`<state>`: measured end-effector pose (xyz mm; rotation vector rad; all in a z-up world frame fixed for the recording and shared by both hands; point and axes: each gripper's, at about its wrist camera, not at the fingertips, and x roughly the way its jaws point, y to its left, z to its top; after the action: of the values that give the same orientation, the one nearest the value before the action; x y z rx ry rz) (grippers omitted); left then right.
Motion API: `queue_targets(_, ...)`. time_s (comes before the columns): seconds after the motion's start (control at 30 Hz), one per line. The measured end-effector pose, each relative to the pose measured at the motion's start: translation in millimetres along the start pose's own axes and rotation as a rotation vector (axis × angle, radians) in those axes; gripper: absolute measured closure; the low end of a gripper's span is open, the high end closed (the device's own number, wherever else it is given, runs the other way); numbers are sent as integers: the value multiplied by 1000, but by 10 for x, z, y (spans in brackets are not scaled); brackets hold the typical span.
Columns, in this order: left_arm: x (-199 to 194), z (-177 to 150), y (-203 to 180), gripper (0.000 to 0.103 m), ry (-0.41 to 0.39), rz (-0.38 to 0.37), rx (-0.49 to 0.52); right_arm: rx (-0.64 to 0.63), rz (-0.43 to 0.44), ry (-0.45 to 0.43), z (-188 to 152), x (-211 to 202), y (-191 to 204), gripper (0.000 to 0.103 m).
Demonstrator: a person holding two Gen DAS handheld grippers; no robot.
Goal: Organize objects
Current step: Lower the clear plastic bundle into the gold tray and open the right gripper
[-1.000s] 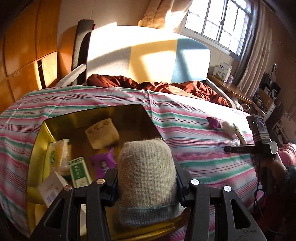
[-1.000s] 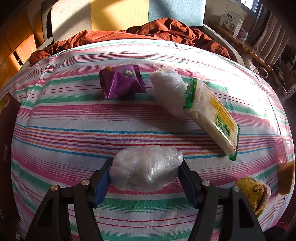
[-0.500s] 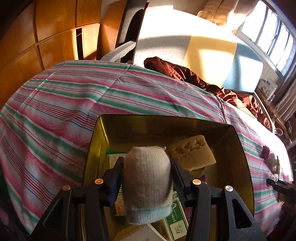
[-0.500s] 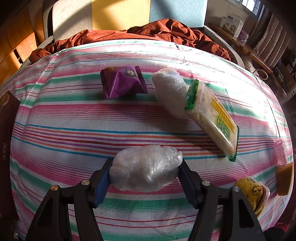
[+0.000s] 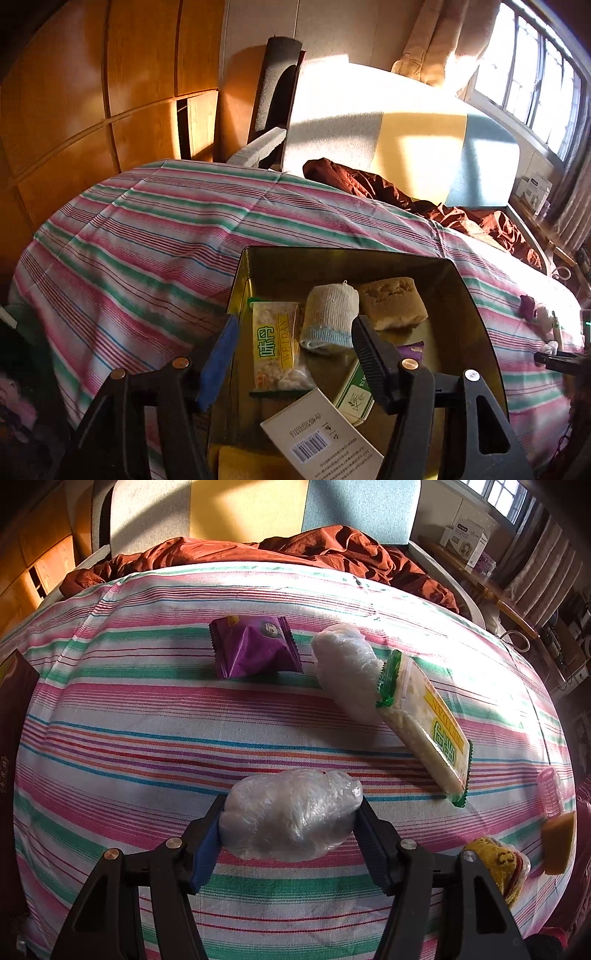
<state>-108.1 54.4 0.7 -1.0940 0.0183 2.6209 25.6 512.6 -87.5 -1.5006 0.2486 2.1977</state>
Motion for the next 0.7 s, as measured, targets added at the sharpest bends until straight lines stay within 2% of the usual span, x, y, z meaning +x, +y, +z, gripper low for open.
queue_targets(0.2,-373,-281,-96,33,-72,15,40,-52,67,4,-26,-53,239,37)
queue_targets(0.4,-498,-498,-212,32,-73,16,79,-66,131,15,-94,-76,441,37)
queue_targets(0.53,-507,-580,-248,32,-63,10,82,-74,203,20,-121,-128,632,37)
queue_targets(0.7,-509,-611,-245,31,-57,5,86,-67,305,-43,-57,-353,962,37)
